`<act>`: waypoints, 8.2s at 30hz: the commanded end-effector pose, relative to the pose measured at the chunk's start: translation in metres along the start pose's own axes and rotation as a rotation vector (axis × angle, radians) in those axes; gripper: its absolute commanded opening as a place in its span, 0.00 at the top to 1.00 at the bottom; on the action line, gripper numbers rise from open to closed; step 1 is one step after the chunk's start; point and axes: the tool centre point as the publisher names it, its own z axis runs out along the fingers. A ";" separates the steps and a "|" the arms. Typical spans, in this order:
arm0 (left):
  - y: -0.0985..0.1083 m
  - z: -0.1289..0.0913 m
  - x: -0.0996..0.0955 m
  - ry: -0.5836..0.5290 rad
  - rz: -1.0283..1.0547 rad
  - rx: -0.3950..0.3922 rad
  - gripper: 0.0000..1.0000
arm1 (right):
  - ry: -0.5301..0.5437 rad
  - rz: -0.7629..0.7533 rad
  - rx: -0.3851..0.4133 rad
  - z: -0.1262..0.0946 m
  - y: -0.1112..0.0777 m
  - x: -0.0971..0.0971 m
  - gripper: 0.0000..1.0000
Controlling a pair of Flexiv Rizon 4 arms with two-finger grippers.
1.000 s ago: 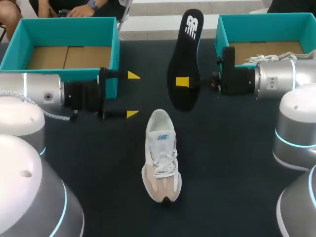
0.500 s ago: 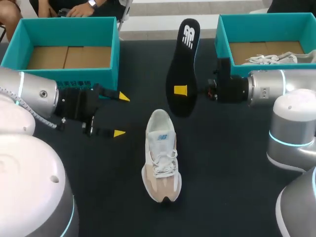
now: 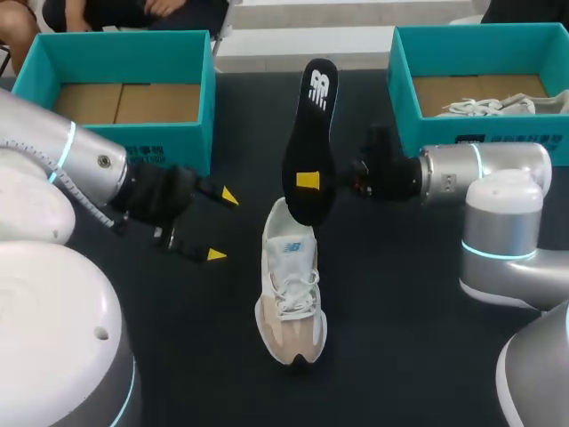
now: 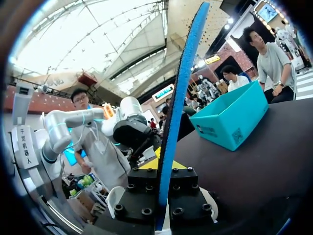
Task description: Take the shoe out of the shoebox, open the shoe tongue, remove and reinsert the insole, then place the shoe into the shoebox
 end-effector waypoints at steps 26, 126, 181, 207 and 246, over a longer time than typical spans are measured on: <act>0.008 0.052 -0.020 -0.014 -0.049 0.012 0.00 | 0.031 -0.020 0.006 0.036 -0.014 -0.007 1.00; 0.012 0.059 -0.016 -0.028 -0.111 -0.012 0.00 | 0.001 0.096 0.220 0.035 -0.071 0.011 1.00; 0.012 0.059 -0.016 -0.028 -0.111 -0.012 0.00 | 0.049 0.413 0.514 0.024 -0.108 0.010 1.00; 0.012 0.059 -0.016 -0.028 -0.111 -0.012 0.00 | -0.017 0.397 0.571 0.022 -0.086 0.020 0.66; 0.012 0.059 -0.016 -0.028 -0.111 -0.012 0.00 | -0.037 0.466 0.671 0.021 -0.099 0.029 0.72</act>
